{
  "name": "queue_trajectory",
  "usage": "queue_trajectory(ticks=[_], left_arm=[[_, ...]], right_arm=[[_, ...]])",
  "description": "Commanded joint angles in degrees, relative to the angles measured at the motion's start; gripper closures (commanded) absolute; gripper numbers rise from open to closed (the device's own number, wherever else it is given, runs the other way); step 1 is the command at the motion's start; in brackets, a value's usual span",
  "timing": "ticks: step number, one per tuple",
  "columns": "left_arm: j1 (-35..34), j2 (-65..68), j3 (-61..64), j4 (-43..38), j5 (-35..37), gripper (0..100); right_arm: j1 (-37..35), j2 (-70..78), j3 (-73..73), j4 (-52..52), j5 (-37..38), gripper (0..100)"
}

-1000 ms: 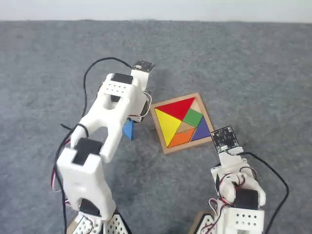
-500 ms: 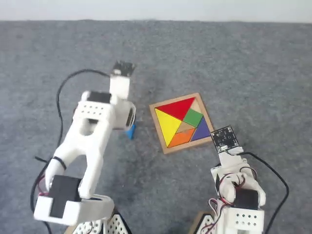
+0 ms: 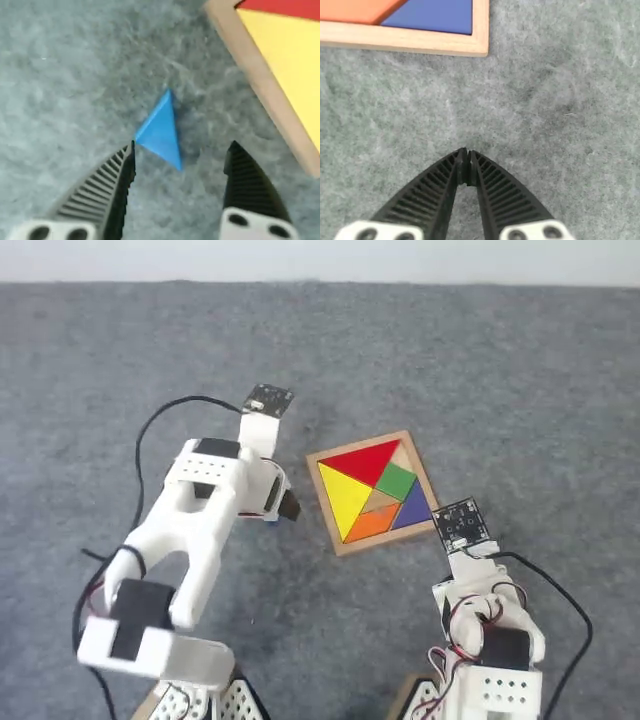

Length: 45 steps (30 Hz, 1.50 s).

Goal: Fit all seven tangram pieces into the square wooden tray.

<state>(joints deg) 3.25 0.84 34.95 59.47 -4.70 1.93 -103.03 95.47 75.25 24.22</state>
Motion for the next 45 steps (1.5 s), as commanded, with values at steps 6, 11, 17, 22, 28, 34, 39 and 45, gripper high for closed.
queue_trajectory(ticks=[6,11,17,22,28,34,39,45], left_arm=[[0.09,4.13,-4.62,1.14,-0.35,72],[0.09,4.57,-4.18,-0.7,-0.35,72],[0.09,9.41,-6.81,-0.7,-0.35,76],[0.09,11.43,-8.92,-0.7,-0.35,76],[0.09,11.43,-8.92,-0.53,-0.62,80],[0.62,11.87,-9.19,-0.53,-0.79,83],[0.62,11.69,-8.84,0.62,-0.79,89],[0.7,11.43,-8.57,1.49,-0.7,93]], right_arm=[[-0.22,-0.84,0.97,0.13,0.44,99.1],[-0.22,-0.84,0.97,0.13,0.44,99.1],[-0.22,-0.84,0.97,0.13,0.44,99.1],[-0.22,-0.84,0.97,0.13,0.44,99.1],[-0.22,-0.84,0.97,0.13,0.44,99.1],[-0.22,-0.84,0.97,0.13,0.44,99.1],[-0.22,-0.84,0.97,0.13,0.44,99.1],[-0.22,-0.84,0.97,0.13,0.44,99.1]])
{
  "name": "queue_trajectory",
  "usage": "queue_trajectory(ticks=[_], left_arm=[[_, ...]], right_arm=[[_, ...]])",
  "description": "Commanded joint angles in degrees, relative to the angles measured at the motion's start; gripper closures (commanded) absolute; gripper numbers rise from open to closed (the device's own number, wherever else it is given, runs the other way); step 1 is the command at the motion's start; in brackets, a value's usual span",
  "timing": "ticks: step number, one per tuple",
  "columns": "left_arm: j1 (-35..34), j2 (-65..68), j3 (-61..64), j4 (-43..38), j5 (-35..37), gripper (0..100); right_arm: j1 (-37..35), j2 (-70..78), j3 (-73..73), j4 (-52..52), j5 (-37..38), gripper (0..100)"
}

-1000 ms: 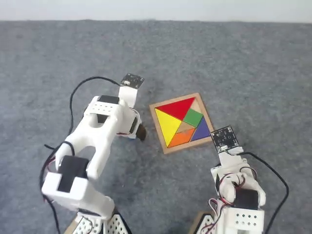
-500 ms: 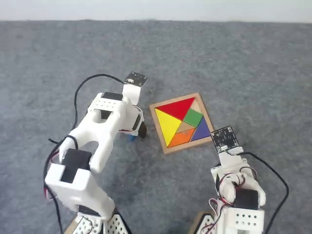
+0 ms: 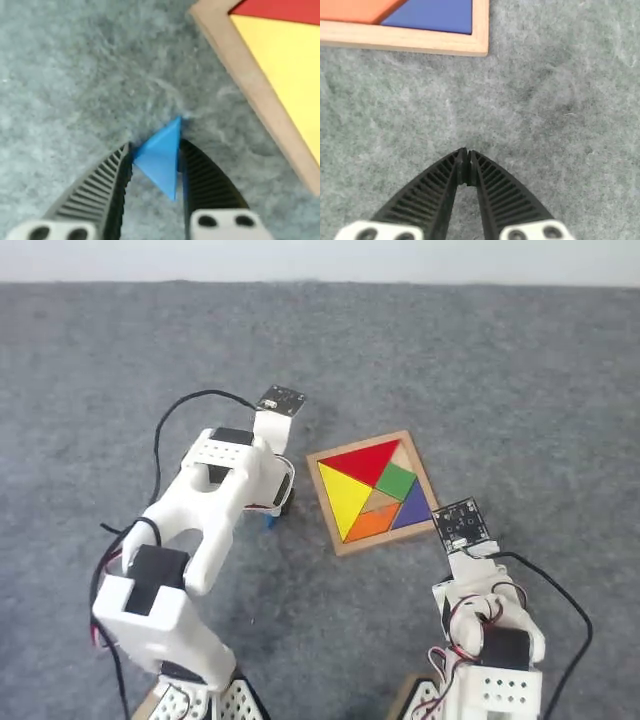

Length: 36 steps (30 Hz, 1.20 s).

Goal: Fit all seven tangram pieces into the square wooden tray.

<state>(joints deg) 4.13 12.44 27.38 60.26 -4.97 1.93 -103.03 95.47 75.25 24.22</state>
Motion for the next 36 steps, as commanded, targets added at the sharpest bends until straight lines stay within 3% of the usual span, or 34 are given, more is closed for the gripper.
queue_trajectory(ticks=[1,7,17,28,36], left_arm=[[-0.09,-0.18,-1.1,0.7,-0.35,93],[0.7,-4.13,-3.56,4.48,0.09,93],[11.87,-8.18,-13.32,11.25,7.47,93],[22.24,12.66,-41.8,19.34,21.54,98],[24.44,31.21,-68.18,23.03,29.01,98]], right_arm=[[-0.22,-0.84,0.97,0.13,0.44,99.1],[-0.22,-0.84,0.97,0.13,0.44,99.1],[-0.22,-0.84,0.97,0.13,0.44,99.1],[-0.22,-0.84,0.97,0.13,0.44,99.1],[-0.22,-0.84,0.97,0.13,0.44,99.1]])
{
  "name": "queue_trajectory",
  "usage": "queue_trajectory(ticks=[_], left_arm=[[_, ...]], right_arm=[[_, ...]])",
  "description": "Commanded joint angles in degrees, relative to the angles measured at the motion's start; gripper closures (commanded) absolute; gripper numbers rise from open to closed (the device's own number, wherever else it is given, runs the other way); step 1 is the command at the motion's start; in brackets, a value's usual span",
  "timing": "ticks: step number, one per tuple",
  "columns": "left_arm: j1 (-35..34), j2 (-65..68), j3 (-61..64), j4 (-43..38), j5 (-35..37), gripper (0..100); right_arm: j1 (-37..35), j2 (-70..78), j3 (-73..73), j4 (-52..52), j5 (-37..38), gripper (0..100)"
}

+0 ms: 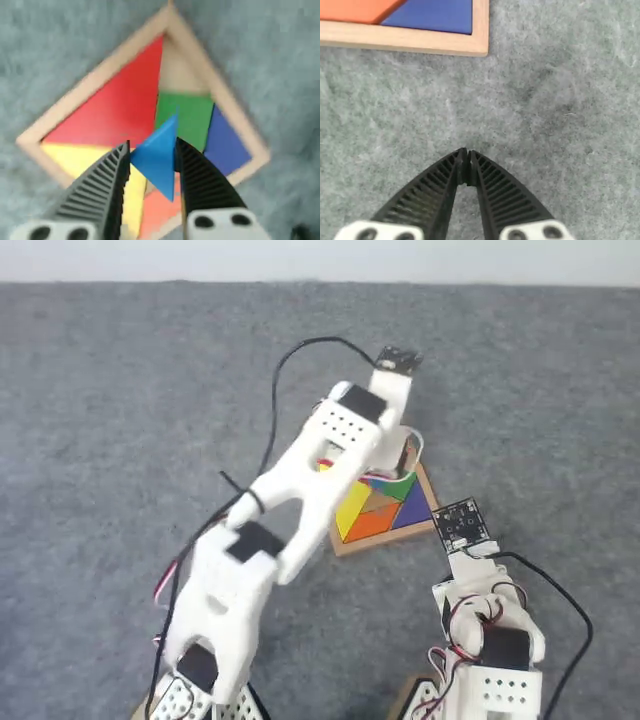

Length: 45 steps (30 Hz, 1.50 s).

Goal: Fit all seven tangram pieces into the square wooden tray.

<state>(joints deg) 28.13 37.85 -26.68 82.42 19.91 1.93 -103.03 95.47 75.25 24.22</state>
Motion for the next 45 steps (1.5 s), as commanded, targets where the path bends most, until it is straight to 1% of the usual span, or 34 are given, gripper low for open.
queue_trajectory(ticks=[1,10,15,20,27,45], left_arm=[[0.35,8.09,-17.27,0.88,4.84,98],[0.18,24.88,-45.14,8.7,16.09,98],[0.26,31.47,-60.0,13.45,16.18,97],[0.35,37.63,-69.23,16.09,16.18,96],[0.53,39.82,-69.41,16.26,16.18,86],[0.53,39.74,-69.41,16.35,16.09,85]], right_arm=[[-0.22,-0.84,0.97,0.13,0.44,99.1],[-0.22,-0.84,0.97,0.13,0.44,99.1],[-0.22,-0.84,0.97,0.13,0.44,99.1],[-0.22,-0.84,0.97,0.13,0.44,99.1],[-0.22,-0.84,0.97,0.13,0.44,99.1],[-0.22,-0.84,0.97,0.13,0.44,99.1]])
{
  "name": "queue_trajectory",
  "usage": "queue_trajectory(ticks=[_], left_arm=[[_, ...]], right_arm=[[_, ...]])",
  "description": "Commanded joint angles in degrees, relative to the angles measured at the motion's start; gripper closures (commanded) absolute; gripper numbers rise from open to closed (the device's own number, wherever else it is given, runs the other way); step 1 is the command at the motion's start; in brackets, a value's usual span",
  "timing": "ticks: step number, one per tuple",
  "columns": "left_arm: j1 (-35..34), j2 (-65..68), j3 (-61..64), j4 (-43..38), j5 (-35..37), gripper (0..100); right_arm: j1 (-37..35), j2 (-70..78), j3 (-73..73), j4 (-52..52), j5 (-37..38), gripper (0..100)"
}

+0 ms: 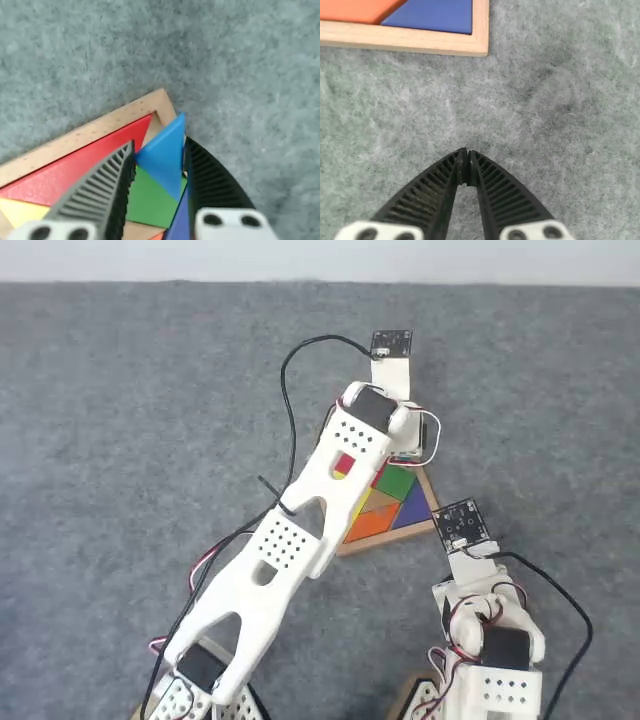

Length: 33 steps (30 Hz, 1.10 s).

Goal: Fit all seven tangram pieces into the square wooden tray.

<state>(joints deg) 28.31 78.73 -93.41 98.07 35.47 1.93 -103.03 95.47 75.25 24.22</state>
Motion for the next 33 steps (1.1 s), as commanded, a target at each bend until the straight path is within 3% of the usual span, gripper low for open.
queue_trajectory(ticks=[1,9,19,21,24,30,33], left_arm=[[0.35,-1.14,-2.68,0.7,0.53,85],[0.35,-1.05,-2.68,0.7,0.53,77],[-1.49,-1.23,-2.77,-0.35,-0.26,77],[-2.81,-1.23,-2.77,-0.79,-6.42,77],[-3.87,-2.46,-2.86,1.14,-23.56,77],[-5.01,-11.96,-2.68,2.64,-31.65,95],[-4.92,-12.48,-2.68,2.73,-34.55,98]], right_arm=[[-0.22,-0.84,0.97,0.13,0.44,99.1],[-0.22,-0.84,0.97,0.13,0.44,99.1],[-0.22,-0.84,0.97,0.13,0.44,99.1],[-0.22,-0.84,0.97,0.13,0.44,99.1],[-0.13,-0.84,0.97,0.13,0.44,99.1],[-0.22,-0.84,0.97,0.13,0.44,99.1],[-0.22,-0.84,0.97,0.13,0.44,99.1]])
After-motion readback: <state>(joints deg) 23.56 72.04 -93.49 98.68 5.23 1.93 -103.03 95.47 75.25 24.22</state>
